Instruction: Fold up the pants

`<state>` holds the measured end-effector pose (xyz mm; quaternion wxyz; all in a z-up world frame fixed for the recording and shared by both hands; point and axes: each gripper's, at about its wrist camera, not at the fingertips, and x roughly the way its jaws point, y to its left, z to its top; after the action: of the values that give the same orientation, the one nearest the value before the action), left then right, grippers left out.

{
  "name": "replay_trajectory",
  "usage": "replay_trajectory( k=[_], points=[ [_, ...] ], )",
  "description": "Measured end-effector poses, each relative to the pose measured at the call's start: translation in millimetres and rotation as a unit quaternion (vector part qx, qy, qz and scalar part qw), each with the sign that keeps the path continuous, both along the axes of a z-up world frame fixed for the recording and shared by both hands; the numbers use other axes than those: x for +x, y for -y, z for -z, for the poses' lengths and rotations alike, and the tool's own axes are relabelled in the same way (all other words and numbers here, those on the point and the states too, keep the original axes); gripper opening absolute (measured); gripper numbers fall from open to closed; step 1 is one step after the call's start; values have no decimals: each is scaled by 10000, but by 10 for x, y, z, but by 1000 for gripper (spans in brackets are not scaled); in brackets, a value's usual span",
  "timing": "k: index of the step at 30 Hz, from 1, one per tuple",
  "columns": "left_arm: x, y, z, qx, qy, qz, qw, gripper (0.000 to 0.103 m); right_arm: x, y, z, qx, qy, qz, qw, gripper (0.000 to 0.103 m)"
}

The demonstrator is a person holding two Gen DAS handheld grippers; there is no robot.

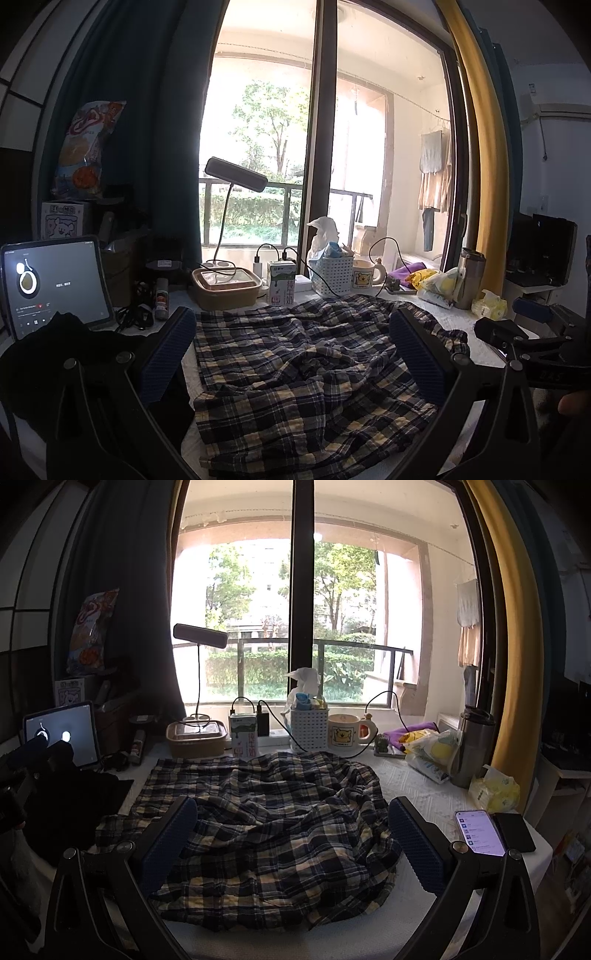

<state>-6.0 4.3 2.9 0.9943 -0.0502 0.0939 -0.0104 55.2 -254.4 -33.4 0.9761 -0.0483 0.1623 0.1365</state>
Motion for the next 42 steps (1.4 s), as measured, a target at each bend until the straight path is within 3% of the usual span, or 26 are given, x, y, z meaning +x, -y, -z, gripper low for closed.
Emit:
replay_trajectory(
  k=[17, 25, 34, 42],
  points=[
    [-9, -6, -58, -24, 33, 93, 9999, 103, 35, -49, -47, -29, 16, -15, 10000, 103],
    [83, -52, -26, 30, -134, 119, 9998, 103, 160, -56, 34, -62, -147, 18, 9999, 103],
    [533, -73, 118, 92, -879, -36, 9961, 103, 502, 77, 210, 26, -504, -5, 9987, 103],
    [1044, -181, 236, 240, -1564, -307, 9869, 103, 1128, 315, 196, -101, -692, -43, 9975, 103]
  ],
)
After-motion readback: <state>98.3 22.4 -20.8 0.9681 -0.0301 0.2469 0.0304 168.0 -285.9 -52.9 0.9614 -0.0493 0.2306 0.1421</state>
